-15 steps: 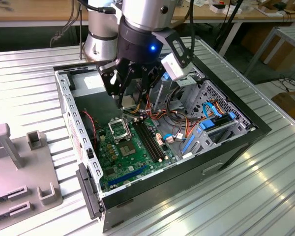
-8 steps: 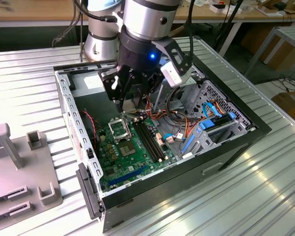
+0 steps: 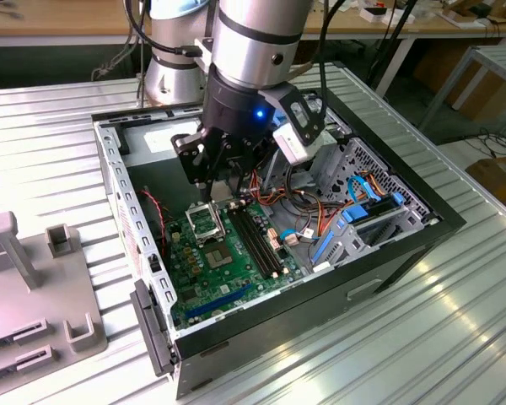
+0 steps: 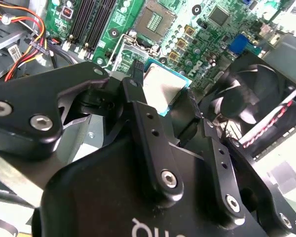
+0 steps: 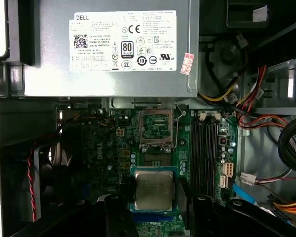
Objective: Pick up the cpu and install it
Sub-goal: 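Place the cpu into insertion slot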
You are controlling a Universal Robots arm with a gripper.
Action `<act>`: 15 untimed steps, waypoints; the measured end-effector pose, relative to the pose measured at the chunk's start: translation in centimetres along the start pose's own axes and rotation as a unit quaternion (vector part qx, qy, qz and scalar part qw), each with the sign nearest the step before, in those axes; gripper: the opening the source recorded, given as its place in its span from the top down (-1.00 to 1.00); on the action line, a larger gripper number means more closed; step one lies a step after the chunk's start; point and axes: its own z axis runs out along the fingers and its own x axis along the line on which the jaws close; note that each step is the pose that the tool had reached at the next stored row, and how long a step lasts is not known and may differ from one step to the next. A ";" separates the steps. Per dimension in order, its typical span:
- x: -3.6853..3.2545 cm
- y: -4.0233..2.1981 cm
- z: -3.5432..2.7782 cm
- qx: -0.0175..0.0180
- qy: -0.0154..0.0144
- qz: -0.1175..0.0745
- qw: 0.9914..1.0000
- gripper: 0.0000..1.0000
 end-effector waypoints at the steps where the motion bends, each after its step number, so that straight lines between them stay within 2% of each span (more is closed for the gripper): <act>1: -0.01 0.00 0.22 0.000 0.000 0.000 1.000 0.06; 15: -0.02 0.00 0.36 0.000 0.000 0.000 1.000 0.06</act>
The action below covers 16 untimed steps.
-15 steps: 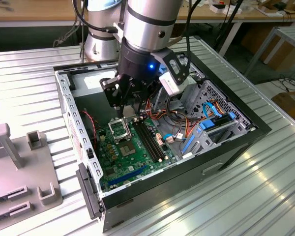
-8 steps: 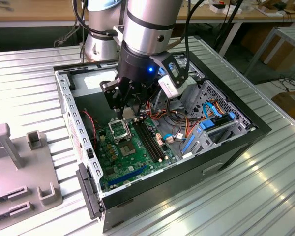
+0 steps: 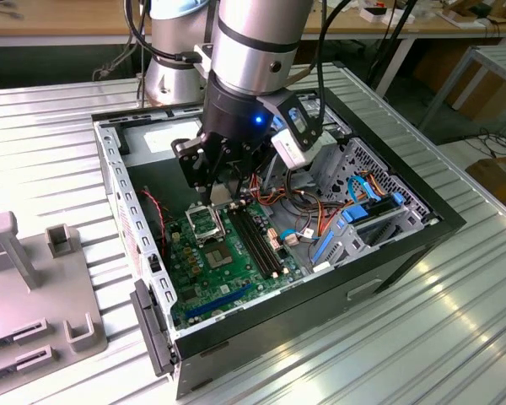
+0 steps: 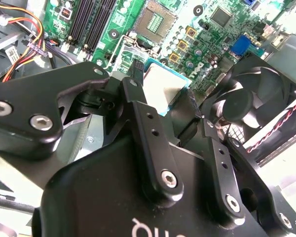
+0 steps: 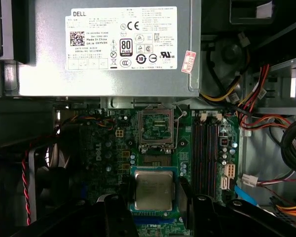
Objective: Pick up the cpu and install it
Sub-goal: 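Place the cpu into insertion slot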
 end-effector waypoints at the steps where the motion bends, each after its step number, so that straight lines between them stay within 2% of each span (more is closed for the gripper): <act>1: -0.01 0.00 0.06 0.000 0.000 0.000 1.000 0.06; 4: -0.03 -0.13 0.50 0.000 0.000 0.000 1.000 0.06; 5: -0.03 -0.29 0.81 0.000 0.000 0.000 1.000 0.06; 7: -0.07 -1.19 1.56 0.000 0.000 0.000 1.000 0.06; 9: -0.09 -1.50 1.96 0.000 0.000 0.002 1.000 0.06; 13: -0.17 -1.56 2.73 0.000 0.000 0.009 1.000 0.06; 16: -0.67 -1.55 3.42 0.000 0.000 0.010 1.000 0.06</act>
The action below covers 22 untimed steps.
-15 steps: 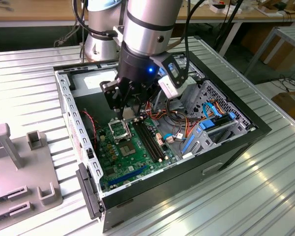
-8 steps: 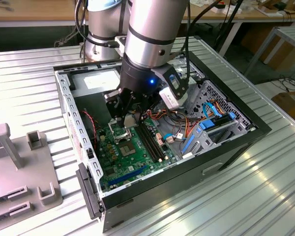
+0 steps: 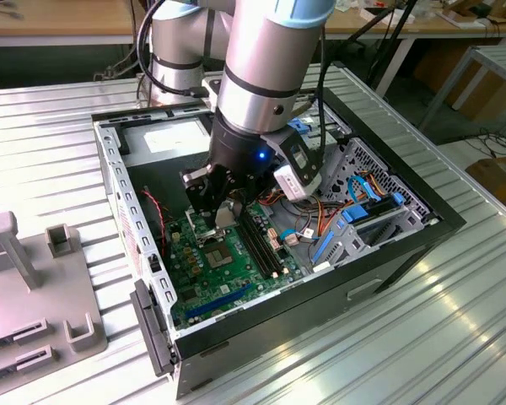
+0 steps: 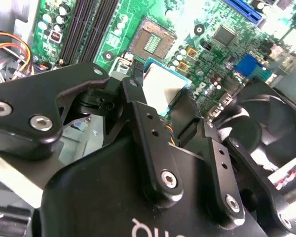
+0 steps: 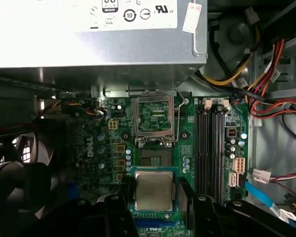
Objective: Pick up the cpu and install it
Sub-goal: 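Place the cpu into insertion slot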
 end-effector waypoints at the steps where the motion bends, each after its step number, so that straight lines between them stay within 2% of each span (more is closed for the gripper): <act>1: -0.17 0.01 0.30 0.000 0.000 0.000 1.000 0.06; 3: -0.44 0.02 0.98 0.000 0.000 0.000 1.000 0.06; 5: -0.45 0.03 1.31 0.000 0.000 0.000 1.000 0.06; 22: -0.46 0.03 1.42 0.000 0.000 0.000 1.000 0.06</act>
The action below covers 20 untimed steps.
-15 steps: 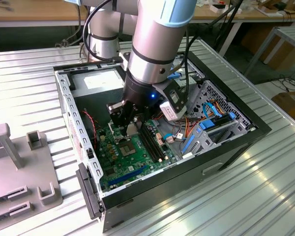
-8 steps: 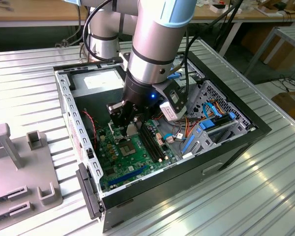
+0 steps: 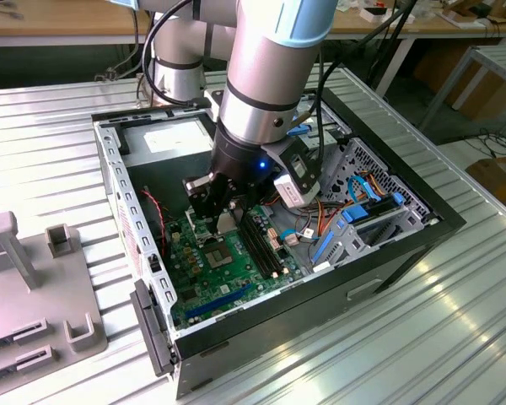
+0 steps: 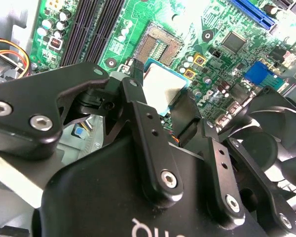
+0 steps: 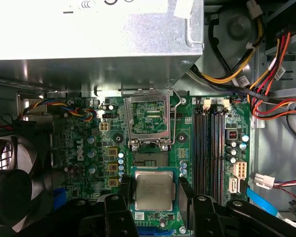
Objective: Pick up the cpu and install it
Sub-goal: 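Place the cpu into insertion slot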
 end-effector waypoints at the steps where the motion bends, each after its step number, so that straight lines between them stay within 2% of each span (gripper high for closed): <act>1: -0.01 0.01 0.18 0.000 0.000 0.000 1.000 0.06; 8: -0.06 -0.01 1.44 0.000 0.000 -0.001 1.000 0.06; 12: -0.03 -0.04 2.21 0.001 0.000 -0.019 1.000 0.06; 14: -0.04 -0.03 3.09 0.001 0.000 -0.024 1.000 0.06; 17: 0.02 -0.05 3.65 0.001 0.000 -0.024 1.000 0.06; 20: 0.02 -0.43 4.44 0.001 0.000 -0.023 1.000 0.06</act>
